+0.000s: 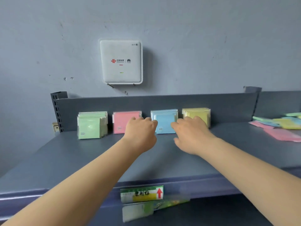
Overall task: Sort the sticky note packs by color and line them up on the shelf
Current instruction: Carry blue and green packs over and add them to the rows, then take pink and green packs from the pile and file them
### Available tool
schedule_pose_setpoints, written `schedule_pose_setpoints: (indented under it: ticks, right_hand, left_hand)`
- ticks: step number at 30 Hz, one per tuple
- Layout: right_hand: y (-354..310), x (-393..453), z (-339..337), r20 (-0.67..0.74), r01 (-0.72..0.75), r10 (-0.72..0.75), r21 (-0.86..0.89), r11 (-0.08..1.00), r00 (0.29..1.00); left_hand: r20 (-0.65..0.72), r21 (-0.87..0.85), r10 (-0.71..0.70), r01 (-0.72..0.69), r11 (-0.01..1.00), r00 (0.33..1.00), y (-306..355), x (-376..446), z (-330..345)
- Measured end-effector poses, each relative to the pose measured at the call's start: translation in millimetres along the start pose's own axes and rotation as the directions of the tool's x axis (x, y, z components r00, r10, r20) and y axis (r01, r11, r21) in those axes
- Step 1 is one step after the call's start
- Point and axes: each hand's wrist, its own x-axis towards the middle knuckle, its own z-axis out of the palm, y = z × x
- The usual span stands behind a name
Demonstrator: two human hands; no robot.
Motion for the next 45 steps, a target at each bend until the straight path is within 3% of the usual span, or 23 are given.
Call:
schedule_pose_setpoints:
  ticks: [11, 18, 32, 37, 42, 45]
  right_hand:
    - [133.6, -141.9, 1.0, 0.046, -0.217, 0.219, -0.057, 0.975, 0.975]
    - [196.0, -207.6, -0.2, 0.098, -0.347, 0.351, -0.06, 0.936, 0.931]
    - [294.8, -249.4, 33.5, 0.206, -0.554, 0.551, -0.049, 0.831, 0.808]
    - [342.0, -242.1, 57.9, 0.241, -0.618, 0.601, -0.004, 0.786, 0.762]
    - [385.5, -226.2, 83.4, 0.253, -0.668, 0.642, 0.021, 0.744, 0.723]
    - [407.8, -218.8, 99.1, 0.234, -0.69, 0.668, 0.018, 0.724, 0.707]
  left_hand:
    - [-0.107, -0.133, 0.199, -0.212, 0.968, 0.974, 188.5, 25.5, -41.1]
    - [-0.105, -0.216, 0.282, -0.299, 0.93, 0.954, 276.7, 42.6, -56.1]
    - [-0.006, -0.291, 0.428, -0.411, 0.864, 0.904, 357.1, 129.9, -32.6]
    - [0.107, -0.342, 0.491, -0.432, 0.835, 0.865, 376.2, 178.0, -12.6]
    - [0.25, -0.42, 0.562, -0.435, 0.797, 0.788, 393.7, 220.4, 12.5]
    - [0.249, -0.432, 0.638, -0.506, 0.746, 0.728, 403.6, 244.7, 30.7]
